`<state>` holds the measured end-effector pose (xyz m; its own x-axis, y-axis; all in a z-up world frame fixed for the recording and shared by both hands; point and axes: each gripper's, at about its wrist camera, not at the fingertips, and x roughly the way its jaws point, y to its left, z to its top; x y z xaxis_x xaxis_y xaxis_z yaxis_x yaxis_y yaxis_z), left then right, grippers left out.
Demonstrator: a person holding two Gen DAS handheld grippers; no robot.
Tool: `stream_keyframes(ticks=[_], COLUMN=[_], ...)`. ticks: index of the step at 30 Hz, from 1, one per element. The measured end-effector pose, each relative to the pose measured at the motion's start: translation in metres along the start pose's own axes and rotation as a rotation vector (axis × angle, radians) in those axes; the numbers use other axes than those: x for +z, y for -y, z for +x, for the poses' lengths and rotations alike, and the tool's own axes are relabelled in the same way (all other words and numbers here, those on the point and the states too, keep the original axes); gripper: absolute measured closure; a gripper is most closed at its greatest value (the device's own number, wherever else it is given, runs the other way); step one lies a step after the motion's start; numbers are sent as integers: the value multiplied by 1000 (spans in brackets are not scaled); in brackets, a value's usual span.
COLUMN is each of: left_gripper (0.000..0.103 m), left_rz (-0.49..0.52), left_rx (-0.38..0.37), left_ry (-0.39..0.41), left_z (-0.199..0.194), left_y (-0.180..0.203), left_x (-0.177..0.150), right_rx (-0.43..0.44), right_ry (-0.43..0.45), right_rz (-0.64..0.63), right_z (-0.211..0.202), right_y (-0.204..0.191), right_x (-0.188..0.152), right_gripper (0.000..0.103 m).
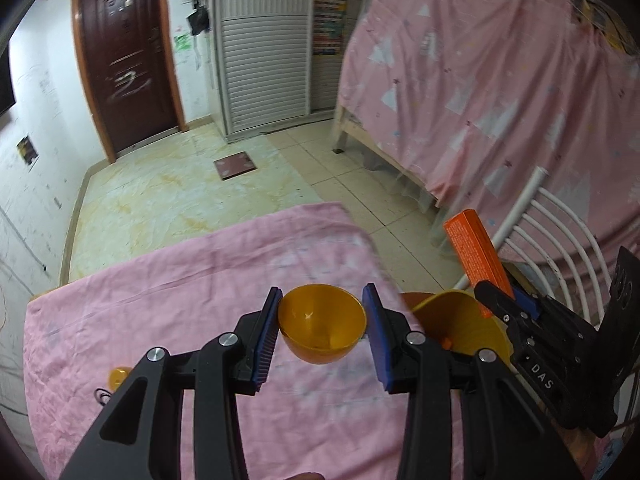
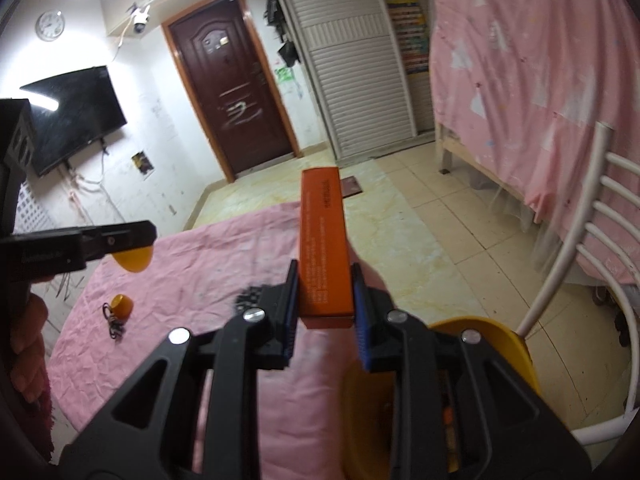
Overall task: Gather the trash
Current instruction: 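Carry the yellow cup and orange box over the yellow bin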
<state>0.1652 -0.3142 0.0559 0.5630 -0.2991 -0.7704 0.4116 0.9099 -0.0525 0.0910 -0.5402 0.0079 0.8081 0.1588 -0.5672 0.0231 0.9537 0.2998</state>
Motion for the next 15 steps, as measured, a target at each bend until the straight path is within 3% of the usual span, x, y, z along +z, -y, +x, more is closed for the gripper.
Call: stream_keyframes(ticks=[15], left_gripper=[69], left_rz=[89], left_rx=[-34], left_ry=[-38], left_z=[17], left_y=[73], left_x=[-8], right_rx=[-54], right_ry=[41], right_rz=[99], right_z=[-25], right_y=[65], right_x=[-19], right_gripper=[80])
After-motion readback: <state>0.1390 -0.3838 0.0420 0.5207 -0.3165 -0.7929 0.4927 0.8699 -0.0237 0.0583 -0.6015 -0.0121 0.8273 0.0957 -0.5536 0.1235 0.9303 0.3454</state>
